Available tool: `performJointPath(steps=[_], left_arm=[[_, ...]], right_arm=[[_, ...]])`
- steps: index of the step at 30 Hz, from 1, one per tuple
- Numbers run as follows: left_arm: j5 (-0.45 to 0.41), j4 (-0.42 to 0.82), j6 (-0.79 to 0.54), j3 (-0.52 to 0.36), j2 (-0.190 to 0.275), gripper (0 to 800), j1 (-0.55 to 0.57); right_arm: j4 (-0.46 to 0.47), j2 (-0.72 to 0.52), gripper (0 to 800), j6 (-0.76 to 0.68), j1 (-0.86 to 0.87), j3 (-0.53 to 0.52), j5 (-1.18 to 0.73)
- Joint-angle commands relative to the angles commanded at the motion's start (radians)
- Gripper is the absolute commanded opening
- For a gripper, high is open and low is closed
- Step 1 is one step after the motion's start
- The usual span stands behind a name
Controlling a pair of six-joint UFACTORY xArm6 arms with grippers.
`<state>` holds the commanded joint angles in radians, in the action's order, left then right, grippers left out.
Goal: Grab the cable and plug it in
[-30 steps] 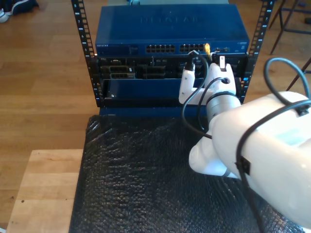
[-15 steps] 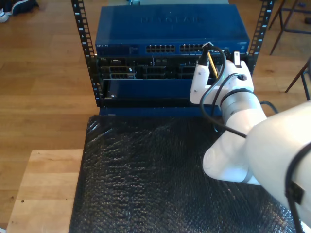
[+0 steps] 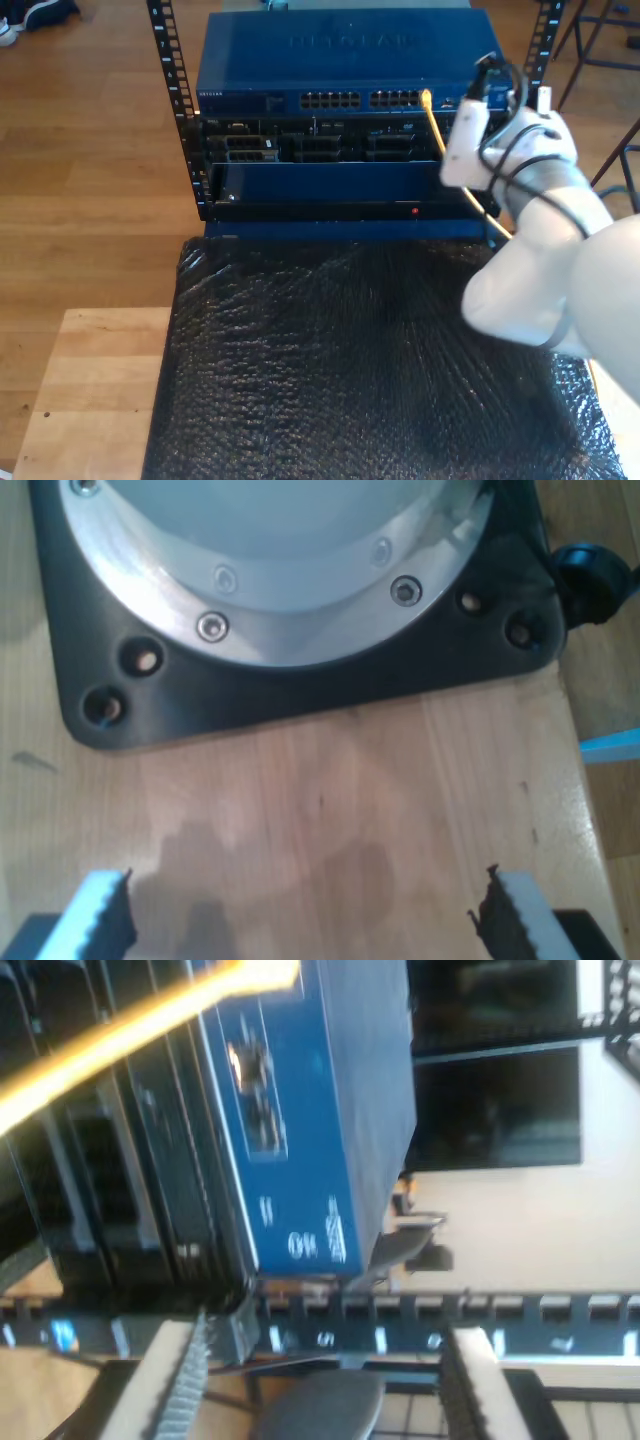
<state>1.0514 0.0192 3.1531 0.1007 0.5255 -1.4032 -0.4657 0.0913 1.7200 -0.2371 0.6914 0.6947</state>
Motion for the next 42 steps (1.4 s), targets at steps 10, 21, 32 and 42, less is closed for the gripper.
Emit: performJointPath(steps=[10,21,32,42], left_arm=[[0.0,0.0,0.0,0.0,0.0,800,0.0],[0.0,0.0,0.0,0.0,0.0,800,0.0],[0.0,0.0,0.0,0.0,0.0,800,0.0],[0.0,0.0,0.0,0.0,0.0,800,0.0]], right_arm=[[0.141,-0.083,736,0.031,0.195,0.044,-0.334],[0.18,-0.083,798,0.13,0.382,0.178,-0.747],[0.18,-0.071,798,0.256,0.617,0.361,-1.157],[0.183,-0.084,798,0.588,0.781,0.384,-1.441]])
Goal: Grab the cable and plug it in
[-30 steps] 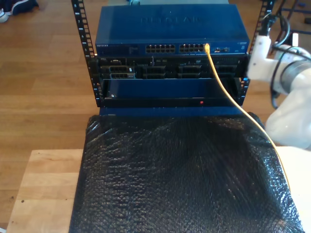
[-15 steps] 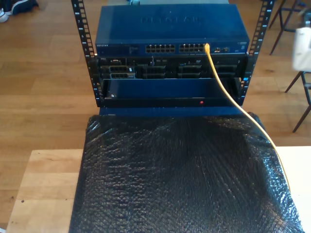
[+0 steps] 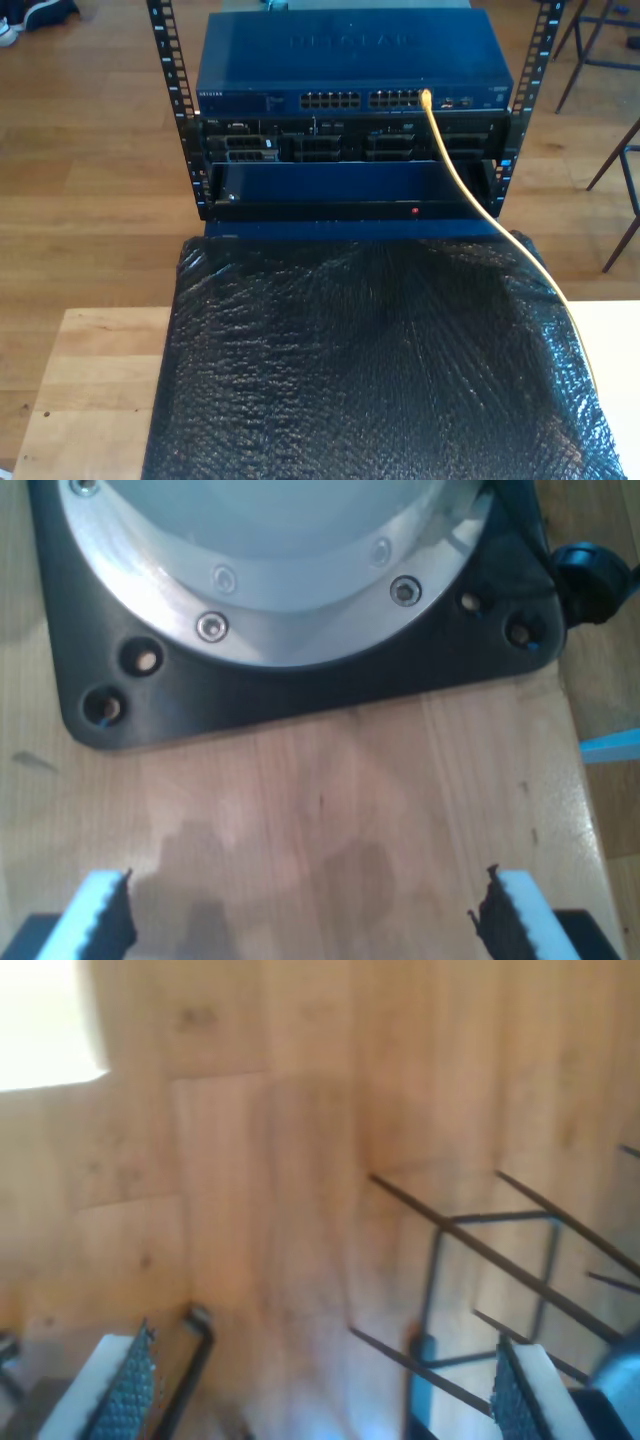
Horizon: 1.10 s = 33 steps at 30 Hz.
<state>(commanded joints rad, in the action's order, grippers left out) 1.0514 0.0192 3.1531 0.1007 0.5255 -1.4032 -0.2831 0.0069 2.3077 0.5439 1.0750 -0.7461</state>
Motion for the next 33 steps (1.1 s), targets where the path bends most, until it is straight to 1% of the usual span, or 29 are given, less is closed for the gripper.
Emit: performJointPath(steps=[8,11,14,17,20,25,33], left_arm=[[0.0,0.0,0.0,0.0,0.0,800,0.0],[0.0,0.0,0.0,0.0,0.0,800,0.0],[0.0,0.0,0.0,0.0,0.0,800,0.0],[0.0,0.0,0.0,0.0,0.0,800,0.0],[0.0,0.0,0.0,0.0,0.0,800,0.0],[0.0,0.0,0.0,0.0,0.0,800,0.0],[0.0,0.0,0.0,0.0,0.0,800,0.0]], right_arm=[[0.015,-0.098,799,0.138,0.15,-0.018,-0.267],[0.057,-0.132,799,0.169,0.199,-0.049,-0.374],[0.129,-0.178,799,0.18,0.252,-0.094,-0.443],[0.204,-0.218,799,0.186,0.287,-0.147,-0.463],[0.244,-0.256,799,0.219,0.321,-0.195,-0.466],[0.249,-0.344,799,0.333,0.453,-0.298,-0.506],[0.255,-0.488,799,0.52,0.6,-0.463,-0.511]])
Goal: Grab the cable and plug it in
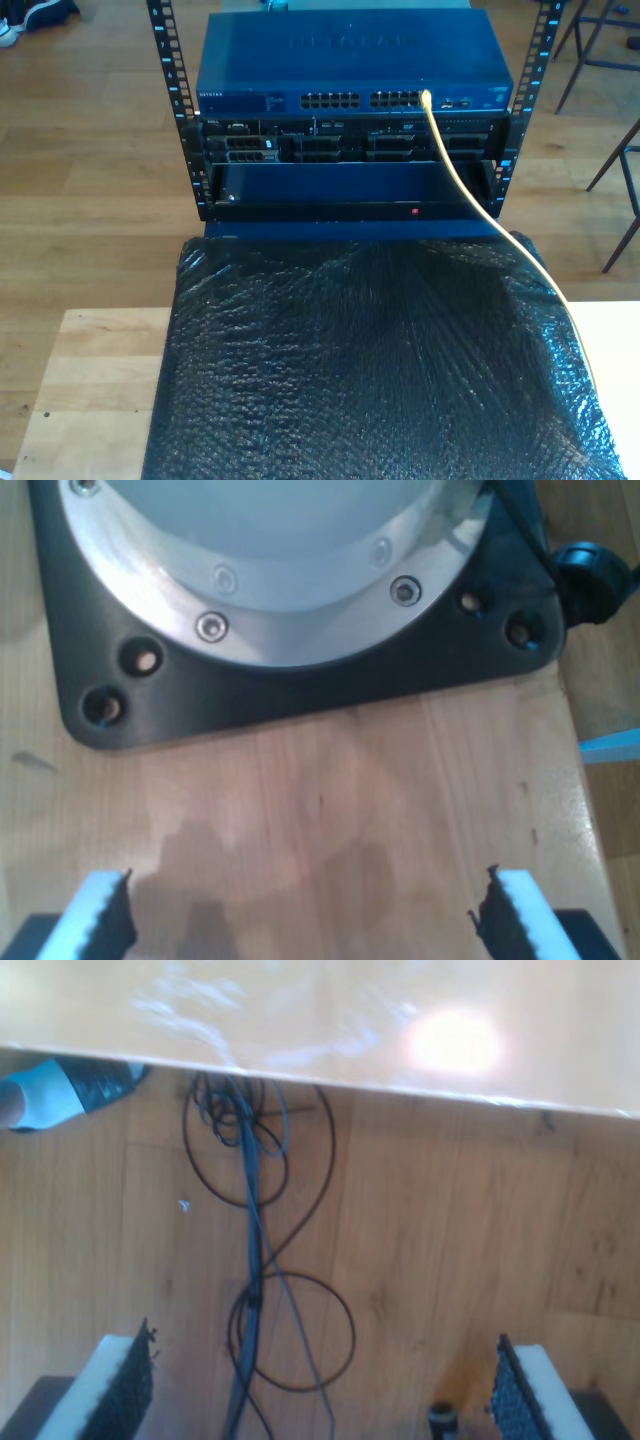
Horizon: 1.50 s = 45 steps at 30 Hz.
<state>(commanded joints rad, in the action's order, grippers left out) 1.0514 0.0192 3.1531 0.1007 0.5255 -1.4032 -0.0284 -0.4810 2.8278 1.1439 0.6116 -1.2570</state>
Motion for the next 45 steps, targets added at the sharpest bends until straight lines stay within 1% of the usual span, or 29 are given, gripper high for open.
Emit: performJointPath(steps=[4,9,18,28,31,36,40,45], left_arm=[[0.0,0.0,0.0,0.0,0.0,800,0.0],[0.0,0.0,0.0,0.0,0.0,800,0.0],[0.0,0.0,0.0,0.0,0.0,800,0.0],[0.0,0.0,0.0,0.0,0.0,800,0.0],[0.0,0.0,0.0,0.0,0.0,800,0.0],[0.0,0.0,0.0,0.0,0.0,800,0.0],[0.0,0.0,0.0,0.0,0.0,800,0.0],[0.0,0.0,0.0,0.0,0.0,800,0.0]], right_arm=[[0.002,-0.066,799,0.097,0.066,-0.069,-0.003],[0.002,-0.118,799,0.164,0.12,-0.137,-0.003],[0.002,-0.166,799,0.235,0.18,-0.233,-0.002],[0.003,-0.222,799,0.275,0.227,-0.334,0.006],[0.005,-0.222,799,0.275,0.236,-0.365,0.008],[0.026,-0.222,799,0.275,0.259,-0.399,0.025],[0.026,-0.222,799,0.275,0.273,-0.428,0.051],[0.026,-0.219,798,0.275,0.282,-0.43,0.055]])
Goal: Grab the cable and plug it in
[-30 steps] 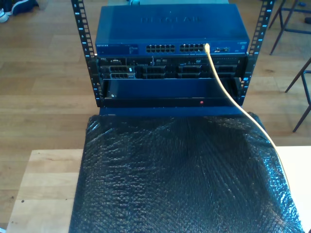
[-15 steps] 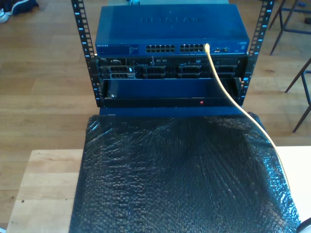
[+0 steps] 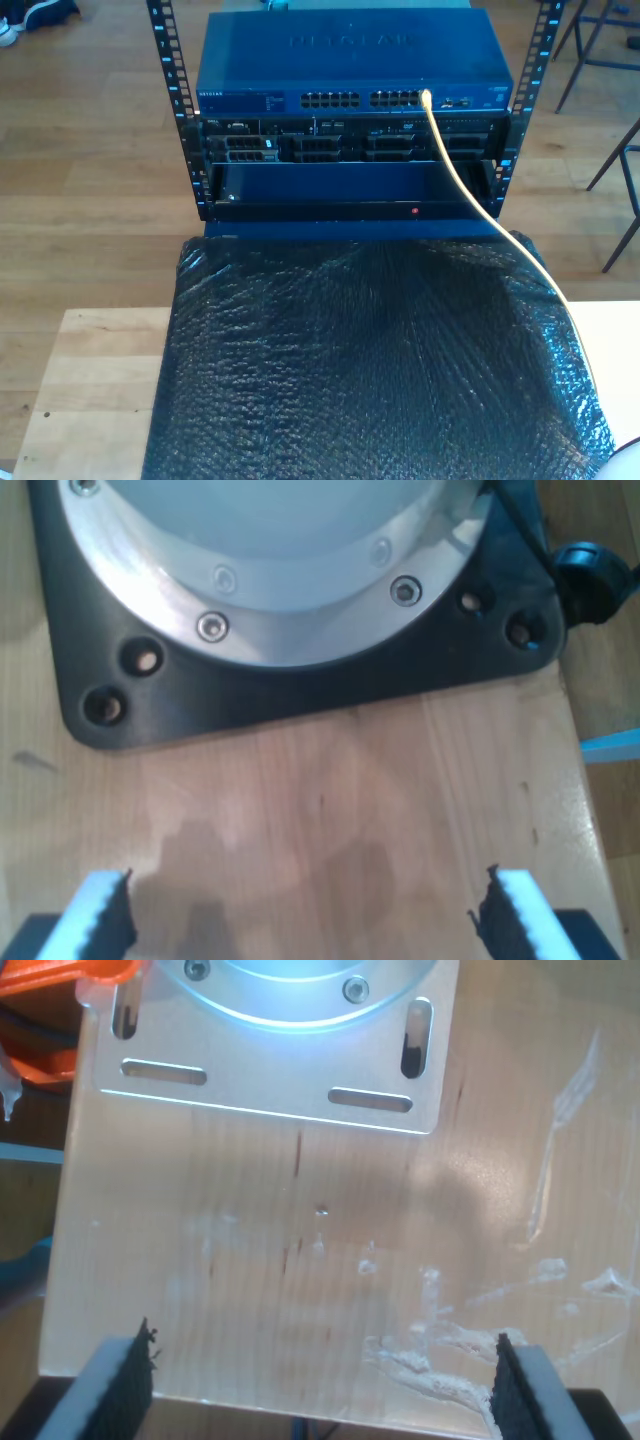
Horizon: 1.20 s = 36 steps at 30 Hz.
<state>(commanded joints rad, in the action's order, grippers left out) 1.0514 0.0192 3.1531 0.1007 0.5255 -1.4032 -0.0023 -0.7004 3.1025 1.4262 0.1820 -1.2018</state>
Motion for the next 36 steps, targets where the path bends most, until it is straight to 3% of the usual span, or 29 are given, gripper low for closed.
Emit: performJointPath(steps=[18,36], left_arm=[[0.0,0.0,0.0,0.0,0.0,800,0.0],[0.0,0.0,0.0,0.0,0.0,800,0.0]], right_arm=[[-0.002,0.041,798,0.02,0.026,-0.089,0.155],[0.002,0.097,798,0.054,0.029,-0.104,0.203]])
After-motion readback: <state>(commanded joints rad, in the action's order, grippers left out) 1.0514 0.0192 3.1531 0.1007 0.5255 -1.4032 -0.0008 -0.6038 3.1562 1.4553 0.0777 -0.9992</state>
